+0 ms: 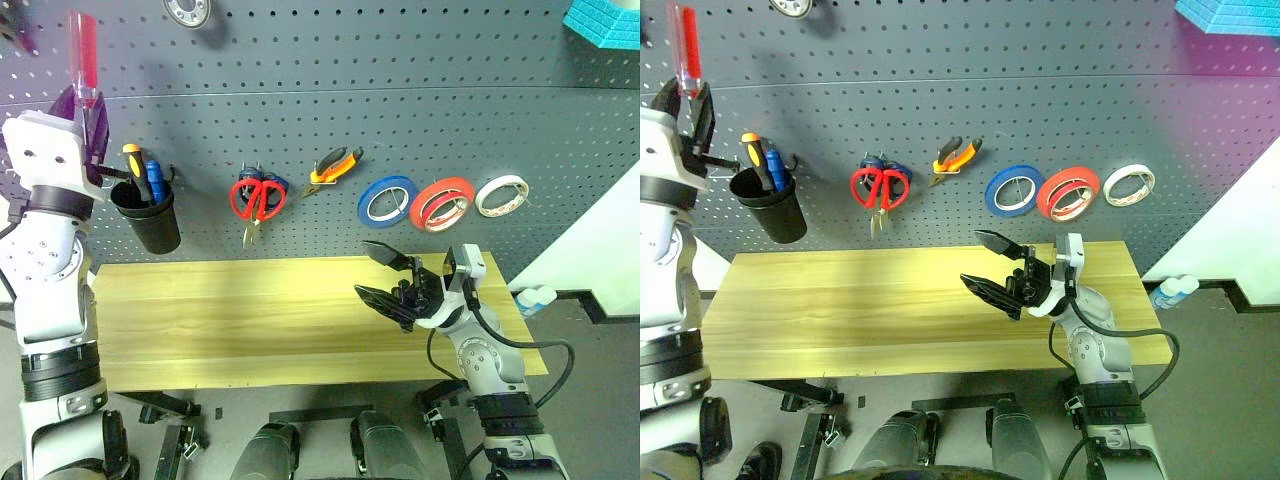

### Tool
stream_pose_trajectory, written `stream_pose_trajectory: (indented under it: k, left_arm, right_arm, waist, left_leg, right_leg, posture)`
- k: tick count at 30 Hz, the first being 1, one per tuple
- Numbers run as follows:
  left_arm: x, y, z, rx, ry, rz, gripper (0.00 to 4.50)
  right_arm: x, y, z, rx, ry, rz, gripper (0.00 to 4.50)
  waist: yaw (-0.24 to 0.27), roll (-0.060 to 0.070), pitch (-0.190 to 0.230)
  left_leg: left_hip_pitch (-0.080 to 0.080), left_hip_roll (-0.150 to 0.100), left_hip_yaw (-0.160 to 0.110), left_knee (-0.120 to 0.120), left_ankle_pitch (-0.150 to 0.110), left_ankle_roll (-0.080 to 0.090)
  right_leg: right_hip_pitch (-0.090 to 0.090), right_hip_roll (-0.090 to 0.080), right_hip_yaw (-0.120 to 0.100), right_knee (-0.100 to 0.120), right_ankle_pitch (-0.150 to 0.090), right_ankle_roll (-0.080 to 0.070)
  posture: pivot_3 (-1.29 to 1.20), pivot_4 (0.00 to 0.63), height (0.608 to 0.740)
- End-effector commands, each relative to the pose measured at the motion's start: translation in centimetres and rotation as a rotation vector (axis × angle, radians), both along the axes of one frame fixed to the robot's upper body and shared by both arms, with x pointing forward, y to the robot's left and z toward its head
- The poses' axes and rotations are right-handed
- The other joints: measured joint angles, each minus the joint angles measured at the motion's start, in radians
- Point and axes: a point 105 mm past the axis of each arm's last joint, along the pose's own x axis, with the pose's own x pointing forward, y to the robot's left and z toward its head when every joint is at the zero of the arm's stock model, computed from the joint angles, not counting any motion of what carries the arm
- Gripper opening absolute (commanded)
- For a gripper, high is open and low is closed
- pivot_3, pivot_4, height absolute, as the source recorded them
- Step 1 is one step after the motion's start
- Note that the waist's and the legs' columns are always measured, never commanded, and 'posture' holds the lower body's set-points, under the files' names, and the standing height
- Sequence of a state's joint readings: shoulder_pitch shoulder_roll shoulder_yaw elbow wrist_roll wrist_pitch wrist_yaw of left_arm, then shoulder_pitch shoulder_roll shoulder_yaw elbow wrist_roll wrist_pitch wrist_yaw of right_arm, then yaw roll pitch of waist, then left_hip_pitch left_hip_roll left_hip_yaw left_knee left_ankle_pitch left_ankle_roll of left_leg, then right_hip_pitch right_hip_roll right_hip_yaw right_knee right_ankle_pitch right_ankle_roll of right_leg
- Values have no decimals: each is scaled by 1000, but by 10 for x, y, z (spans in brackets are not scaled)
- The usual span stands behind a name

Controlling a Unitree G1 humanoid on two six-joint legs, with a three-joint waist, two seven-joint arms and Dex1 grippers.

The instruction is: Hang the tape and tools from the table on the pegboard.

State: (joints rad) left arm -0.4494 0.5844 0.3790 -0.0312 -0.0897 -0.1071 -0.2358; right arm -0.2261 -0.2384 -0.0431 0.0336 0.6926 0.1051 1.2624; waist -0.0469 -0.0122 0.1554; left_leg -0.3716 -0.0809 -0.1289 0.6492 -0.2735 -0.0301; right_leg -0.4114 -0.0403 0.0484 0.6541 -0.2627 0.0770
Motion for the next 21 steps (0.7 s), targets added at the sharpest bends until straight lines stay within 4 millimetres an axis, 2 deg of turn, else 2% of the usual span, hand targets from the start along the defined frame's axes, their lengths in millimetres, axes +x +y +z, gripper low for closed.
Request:
stream_pose_trajectory:
  k: [1, 5, 11, 17, 21]
  left_arm:
    - [1, 9, 3, 0, -35, -11, 813]
    - [8, 21, -3, 2, -18, 12, 813]
    - [19, 25, -2, -13, -35, 1, 813]
    - [27, 22, 0, -14, -45, -21, 813]
    - [34, 20, -10, -30, -30, -39, 813]
  right_arm:
    - [-1, -5, 6, 1, -14, -17, 4500]
    - [-2, -7, 4, -11, -5, -26, 4500]
    - [-4, -8, 2, -20, 6, -32, 4500]
    - [-5, -9, 1, -27, 14, -42, 4500]
    - [-6, -10, 0, -33, 21, -47, 4500]
  waist:
    - [0, 0, 0]
    - [3, 0, 0]
    - [4, 0, 0]
    - [1, -1, 1]
    - [2, 0, 1]
  left_leg:
    - [0, 0, 0, 0, 0, 0]
    - [0, 0, 0, 0, 0, 0]
    - [-1, 0, -1, 0, 0, 0]
    - [-1, 0, -1, 0, 0, 0]
    - [-1, 0, -1, 0, 0, 0]
  right_leg:
    - [0, 0, 0, 0, 0, 0]
    - [0, 0, 0, 0, 0, 0]
    - [0, 0, 0, 0, 0, 0]
    - [0, 0, 0, -1, 0, 0]
    - [0, 0, 0, -1, 0, 0]
  posture:
    - [-72, 133, 740]
    - [-81, 141, 740]
    - [-86, 148, 740]
    - [-90, 158, 740]
    - [-91, 166, 740]
